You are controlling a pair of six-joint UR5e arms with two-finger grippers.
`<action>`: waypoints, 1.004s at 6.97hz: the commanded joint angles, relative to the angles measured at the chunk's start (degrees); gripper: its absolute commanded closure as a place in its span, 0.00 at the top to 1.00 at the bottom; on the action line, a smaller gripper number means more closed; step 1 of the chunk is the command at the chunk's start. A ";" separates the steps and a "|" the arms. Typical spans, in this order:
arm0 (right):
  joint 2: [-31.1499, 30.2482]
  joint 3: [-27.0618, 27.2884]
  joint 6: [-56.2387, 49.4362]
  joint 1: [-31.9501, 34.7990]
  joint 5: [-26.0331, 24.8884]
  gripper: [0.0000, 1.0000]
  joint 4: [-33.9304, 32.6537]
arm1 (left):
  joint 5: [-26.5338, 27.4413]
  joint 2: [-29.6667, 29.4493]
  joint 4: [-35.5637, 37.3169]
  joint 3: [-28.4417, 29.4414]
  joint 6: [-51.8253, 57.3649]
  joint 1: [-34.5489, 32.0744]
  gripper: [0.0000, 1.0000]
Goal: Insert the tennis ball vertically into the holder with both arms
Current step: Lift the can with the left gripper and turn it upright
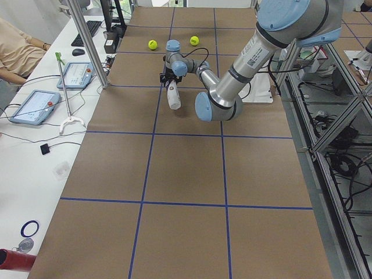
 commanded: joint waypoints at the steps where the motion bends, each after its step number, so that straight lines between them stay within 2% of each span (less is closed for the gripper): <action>1: 0.00 0.02 0.00 0.00 0.04 1.00 0.00 | -0.37 -2.53 -0.89 -3.28 -0.63 -2.23 0.79; 2: 0.00 0.02 0.00 0.00 0.04 1.00 0.00 | -0.98 -3.85 -1.60 -4.68 -2.46 -3.55 0.79; 6: 0.09 0.02 0.00 -0.09 0.04 1.00 0.00 | -0.73 -3.51 -36.93 -3.48 -23.52 -4.00 0.79; 7: 0.09 0.11 0.00 -0.09 0.04 1.00 0.00 | 0.14 -3.42 -42.16 -2.77 -25.31 -4.00 0.79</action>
